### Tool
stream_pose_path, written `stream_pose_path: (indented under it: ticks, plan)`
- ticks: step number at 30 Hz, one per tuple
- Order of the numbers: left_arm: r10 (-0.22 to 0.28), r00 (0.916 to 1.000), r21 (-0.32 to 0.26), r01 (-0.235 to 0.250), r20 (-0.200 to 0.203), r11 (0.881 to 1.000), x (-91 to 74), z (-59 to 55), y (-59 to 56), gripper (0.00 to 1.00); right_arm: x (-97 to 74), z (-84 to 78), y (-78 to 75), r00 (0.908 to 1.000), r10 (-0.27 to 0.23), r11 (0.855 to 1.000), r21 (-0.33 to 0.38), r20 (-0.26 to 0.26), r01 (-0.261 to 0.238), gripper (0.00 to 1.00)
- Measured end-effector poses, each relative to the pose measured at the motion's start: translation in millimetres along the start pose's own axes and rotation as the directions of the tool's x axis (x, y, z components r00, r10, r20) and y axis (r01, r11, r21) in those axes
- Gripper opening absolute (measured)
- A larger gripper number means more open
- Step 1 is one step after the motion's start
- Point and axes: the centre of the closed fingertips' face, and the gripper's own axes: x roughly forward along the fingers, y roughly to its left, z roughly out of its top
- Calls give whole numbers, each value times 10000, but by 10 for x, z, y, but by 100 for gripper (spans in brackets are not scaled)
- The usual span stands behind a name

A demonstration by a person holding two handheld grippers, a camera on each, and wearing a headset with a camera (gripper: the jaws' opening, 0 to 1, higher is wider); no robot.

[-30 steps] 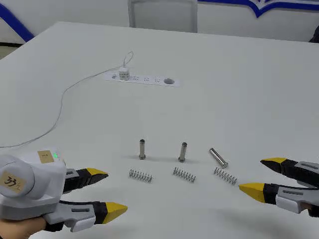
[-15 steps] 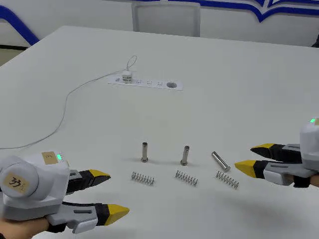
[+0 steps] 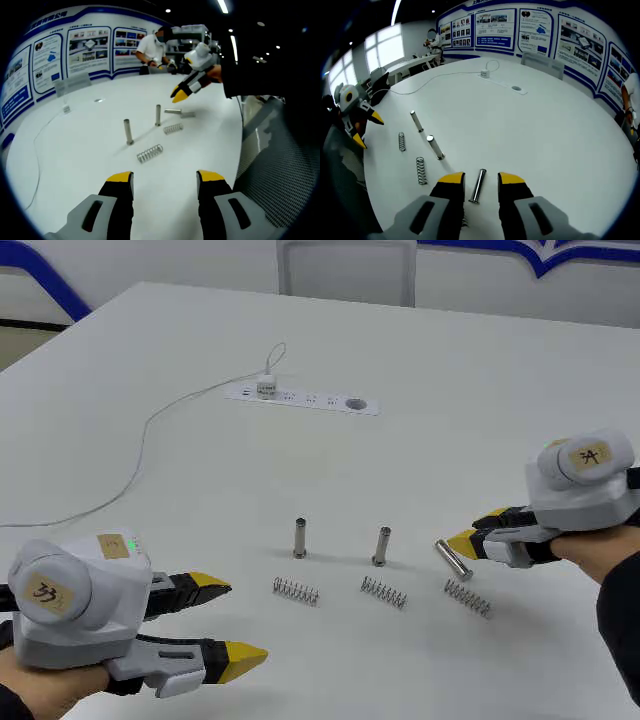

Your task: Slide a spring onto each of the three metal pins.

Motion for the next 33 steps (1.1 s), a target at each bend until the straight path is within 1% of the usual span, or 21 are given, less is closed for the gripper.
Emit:
stream_pose_path:
  ticks: [2,4,5,9,11,17,18,20,25,26,28,30,32,33]
  plan:
    - [-8,10000,-19,8,-1,10000,0,-2,-2,52,50,-24,7,9997,9,9999,103,-236,-6,25]
    - [-15,10000,-25,15,-6,10000,2,-9,-4,52,104,-75,-5,9977,-78,9998,152,-666,88,21]
    - [-22,10000,-33,22,-7,10000,3,-11,-6,51,127,-74,-7,9974,-104,9998,134,-717,114,19]
    - [-41,10000,-35,41,-29,10000,2,-18,-13,51,224,-94,-25,9942,-152,9990,400,-1063,196,17]
    - [-48,10000,-32,48,-42,10000,2,-23,-15,51,262,-140,-37,9899,-260,9983,485,-1394,331,17]
    - [-47,10000,-67,47,-58,10000,4,-36,-14,50,332,-159,-27,9855,-333,9973,595,-1664,438,15]
    - [-46,10000,-68,46,-56,10000,4,-36,-15,50,337,-184,-38,9818,-411,9967,611,-1854,532,14]
    - [-39,10000,-78,39,-47,10000,3,-35,-15,50,348,-196,-50,9795,-502,9964,567,-1951,624,13]
    - [-12,10000,-90,11,-41,10000,0,-35,-11,50,363,-215,-41,9768,-399,9949,819,-2104,582,11]
    - [-16,10000,-90,16,-41,10000,1,-35,-13,50,358,-215,-44,9758,-400,9955,759,-2150,575,11]
    - [-24,10000,-65,24,-53,10000,3,-34,-16,50,353,-213,-26,9728,-425,9980,369,-2278,523,10]
    - [-29,10000,-54,29,-57,10000,4,-33,-19,50,354,-213,-17,9705,-507,9982,205,-2356,571,10]
    - [-22,10000,-45,21,-58,10000,3,-31,-17,50,351,-210,-15,9704,-575,9982,17,-2345,595,9]
    - [-15,10000,-43,15,-57,10000,2,-30,-16,50,355,-216,-45,9706,-601,9981,-14,-2330,615,9]
